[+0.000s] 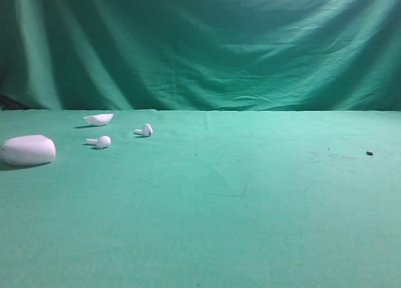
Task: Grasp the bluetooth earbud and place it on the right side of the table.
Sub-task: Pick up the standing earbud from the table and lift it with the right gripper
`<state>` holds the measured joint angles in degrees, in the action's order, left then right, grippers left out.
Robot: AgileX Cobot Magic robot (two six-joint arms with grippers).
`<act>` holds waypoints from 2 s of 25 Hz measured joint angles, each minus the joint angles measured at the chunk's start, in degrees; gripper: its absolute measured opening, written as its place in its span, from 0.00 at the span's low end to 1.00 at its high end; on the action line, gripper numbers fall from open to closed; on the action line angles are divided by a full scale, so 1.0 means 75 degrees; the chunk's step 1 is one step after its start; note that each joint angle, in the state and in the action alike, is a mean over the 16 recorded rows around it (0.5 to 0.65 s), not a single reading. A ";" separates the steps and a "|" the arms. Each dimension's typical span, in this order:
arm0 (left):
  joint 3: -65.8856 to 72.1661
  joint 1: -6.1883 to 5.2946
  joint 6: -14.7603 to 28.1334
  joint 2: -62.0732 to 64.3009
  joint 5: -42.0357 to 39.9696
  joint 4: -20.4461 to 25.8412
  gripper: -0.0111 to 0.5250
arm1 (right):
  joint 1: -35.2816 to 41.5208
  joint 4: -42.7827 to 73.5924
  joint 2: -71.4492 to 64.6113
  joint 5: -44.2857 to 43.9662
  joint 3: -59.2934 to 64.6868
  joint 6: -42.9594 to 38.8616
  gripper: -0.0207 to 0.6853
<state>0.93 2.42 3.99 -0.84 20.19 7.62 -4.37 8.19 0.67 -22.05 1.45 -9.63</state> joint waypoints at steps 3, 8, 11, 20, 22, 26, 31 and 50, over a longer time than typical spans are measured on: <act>0.0000 0.0000 0.0000 0.0000 0.0000 0.0000 0.02 | 0.0000 0.0000 0.0000 0.0000 0.0000 0.0000 0.03; 0.0000 0.0000 0.0000 0.0000 0.0000 0.0000 0.02 | 0.0000 0.0000 0.0000 0.0000 0.0000 0.0000 0.03; 0.0000 0.0000 0.0000 0.0000 0.0000 0.0000 0.02 | 0.0000 0.0000 0.0000 0.0000 0.0000 0.0000 0.03; 0.0000 0.0000 0.0000 0.0000 0.0000 0.0000 0.02 | 0.0000 -0.0561 0.0000 0.0859 0.0014 -0.0369 0.03; 0.0000 0.0000 0.0000 0.0000 0.0000 0.0000 0.02 | 0.0000 -0.0763 0.0000 0.1305 0.0018 -0.0469 0.03; 0.0000 0.0000 0.0000 0.0000 0.0000 0.0000 0.02 | 0.0000 -0.1148 0.0000 0.2235 -0.0008 -0.0654 0.03; 0.0000 0.0000 0.0000 0.0000 0.0000 0.0000 0.02 | 0.0000 -0.1335 -0.0222 0.2922 -0.0416 -0.0790 0.03; 0.0000 0.0000 0.0000 0.0000 0.0000 0.0000 0.02 | -0.0583 -0.0621 -0.5726 -0.0657 -0.4551 0.0346 0.03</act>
<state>0.93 2.42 3.99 -0.84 20.19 7.62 -8.74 3.53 -42.28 -26.98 -32.68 -7.03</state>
